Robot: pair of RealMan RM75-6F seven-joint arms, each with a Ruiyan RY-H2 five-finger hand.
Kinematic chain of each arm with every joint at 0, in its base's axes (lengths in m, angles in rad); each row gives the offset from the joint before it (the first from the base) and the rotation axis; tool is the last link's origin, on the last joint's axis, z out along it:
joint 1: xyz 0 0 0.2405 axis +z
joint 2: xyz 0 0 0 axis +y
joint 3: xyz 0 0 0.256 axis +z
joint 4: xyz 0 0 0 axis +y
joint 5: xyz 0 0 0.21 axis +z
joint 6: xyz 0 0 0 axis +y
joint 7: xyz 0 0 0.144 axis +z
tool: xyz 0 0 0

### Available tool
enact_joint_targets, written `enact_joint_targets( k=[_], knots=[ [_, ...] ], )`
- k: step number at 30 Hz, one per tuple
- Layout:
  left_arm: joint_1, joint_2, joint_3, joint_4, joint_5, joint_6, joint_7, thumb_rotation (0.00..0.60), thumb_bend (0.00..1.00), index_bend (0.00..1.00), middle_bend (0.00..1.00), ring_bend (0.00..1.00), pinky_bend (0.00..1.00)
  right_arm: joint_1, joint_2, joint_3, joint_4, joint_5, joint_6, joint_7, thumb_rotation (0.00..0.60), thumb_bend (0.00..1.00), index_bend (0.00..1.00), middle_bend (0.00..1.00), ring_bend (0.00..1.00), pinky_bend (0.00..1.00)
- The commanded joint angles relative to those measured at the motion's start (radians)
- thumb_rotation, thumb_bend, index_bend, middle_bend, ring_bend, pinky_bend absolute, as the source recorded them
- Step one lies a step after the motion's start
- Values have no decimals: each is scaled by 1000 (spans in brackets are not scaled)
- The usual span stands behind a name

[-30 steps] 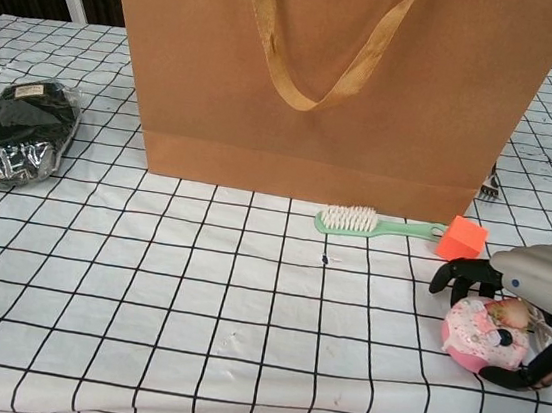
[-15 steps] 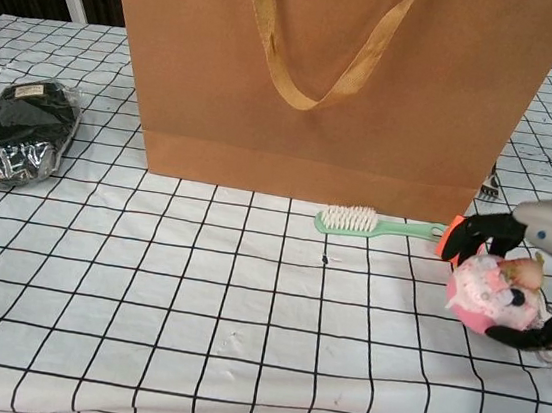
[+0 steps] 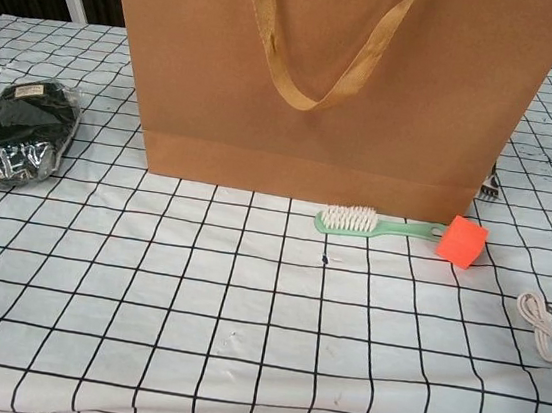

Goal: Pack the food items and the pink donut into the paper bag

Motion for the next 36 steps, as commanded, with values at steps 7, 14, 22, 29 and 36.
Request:
enact_joint_targets(
  k=[7,14,22,29,36],
  knots=[
    [3,5,-1,-5,-5,0,-8,600,92,62,45,0,0,142,282,266,-56,245,-112,150,600,378,332,414,465,227],
    [1,7,3,-7,-2,-8,-7,600,92,59,44,0,0,408,272,376,16,516,-426,68,600,375,333,413,465,227],
    [-1,9,5,-4,4,-13,-13,600,92,60,44,0,0,629,75,365,171,741,-572,-30,600,375,346,410,465,227],
    [-5,8,5,-1,3,-21,-16,600,92,60,44,0,0,726,-43,308,224,817,-586,-130,600,375,346,409,465,227],
    [-4,12,4,-2,0,-21,-25,600,92,58,43,0,0,766,-70,261,213,859,-609,-184,600,323,250,258,352,227]
  ],
)
